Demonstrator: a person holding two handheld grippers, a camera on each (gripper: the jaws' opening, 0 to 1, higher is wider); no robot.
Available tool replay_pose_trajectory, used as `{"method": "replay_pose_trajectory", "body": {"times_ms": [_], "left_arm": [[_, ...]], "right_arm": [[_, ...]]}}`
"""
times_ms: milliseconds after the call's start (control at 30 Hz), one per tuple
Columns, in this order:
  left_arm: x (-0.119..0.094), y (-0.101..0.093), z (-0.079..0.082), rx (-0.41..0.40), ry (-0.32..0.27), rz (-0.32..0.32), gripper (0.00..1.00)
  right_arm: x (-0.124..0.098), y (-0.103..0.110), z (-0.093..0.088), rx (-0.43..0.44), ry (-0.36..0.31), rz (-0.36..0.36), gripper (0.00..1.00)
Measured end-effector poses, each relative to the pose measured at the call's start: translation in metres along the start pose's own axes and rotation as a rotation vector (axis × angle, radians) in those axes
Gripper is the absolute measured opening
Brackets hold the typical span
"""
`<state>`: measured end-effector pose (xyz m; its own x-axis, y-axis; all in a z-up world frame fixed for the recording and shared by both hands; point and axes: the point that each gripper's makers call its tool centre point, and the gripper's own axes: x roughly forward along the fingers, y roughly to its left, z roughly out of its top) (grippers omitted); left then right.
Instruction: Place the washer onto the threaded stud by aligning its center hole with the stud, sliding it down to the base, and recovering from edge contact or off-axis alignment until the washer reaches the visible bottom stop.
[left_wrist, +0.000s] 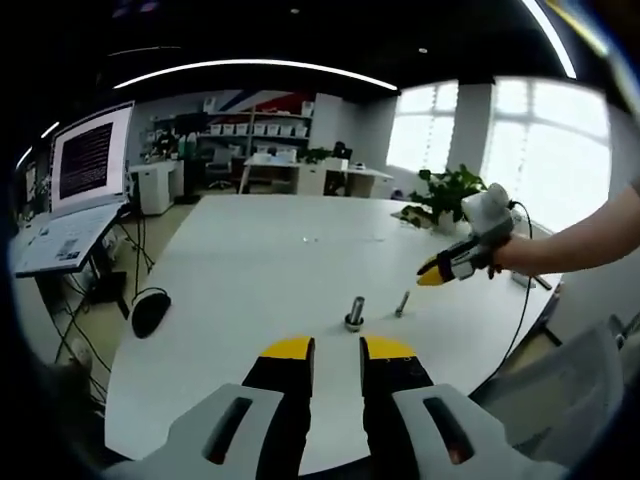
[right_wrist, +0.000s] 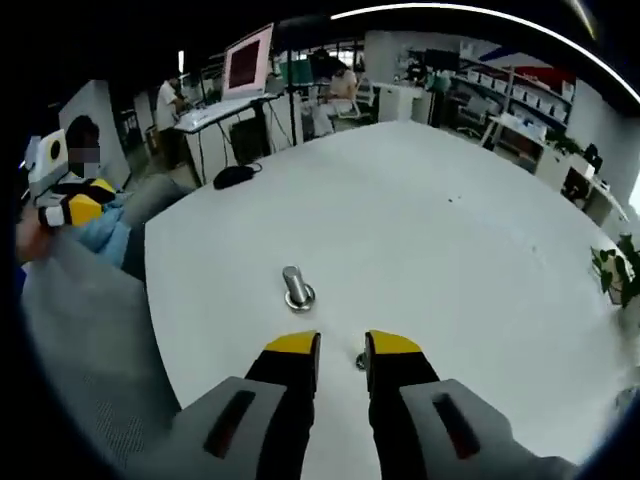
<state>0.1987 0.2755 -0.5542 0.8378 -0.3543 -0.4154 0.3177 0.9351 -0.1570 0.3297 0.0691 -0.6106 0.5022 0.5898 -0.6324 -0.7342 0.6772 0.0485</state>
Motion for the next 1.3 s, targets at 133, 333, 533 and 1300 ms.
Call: {"method": "replay_pose_trajectory", "body": {"times_ms": [133, 333, 533, 1300], "left_arm": [[0.001, -0.002, 0.0, -0.014, -0.001, -0.012, 0.17], [0.004, -0.012, -0.005, 0.043, 0.029, -0.03, 0.19], [0.007, -0.025, -0.008, 0.092, 0.051, -0.076, 0.21], [0.0, -0.049, 0.011, 0.091, -0.016, -0.227, 0.23]], "right_arm": [[-0.017, 0.012, 0.008, 0.028, -0.072, 0.001, 0.24], [-0.052, 0.033, 0.019, 0.129, -0.239, -0.001, 0.3], [-0.072, 0.066, 0.02, 0.161, -0.313, 0.039, 0.35], [-0.122, 0.106, 0.026, 0.186, -0.434, -0.127, 0.43]]}}
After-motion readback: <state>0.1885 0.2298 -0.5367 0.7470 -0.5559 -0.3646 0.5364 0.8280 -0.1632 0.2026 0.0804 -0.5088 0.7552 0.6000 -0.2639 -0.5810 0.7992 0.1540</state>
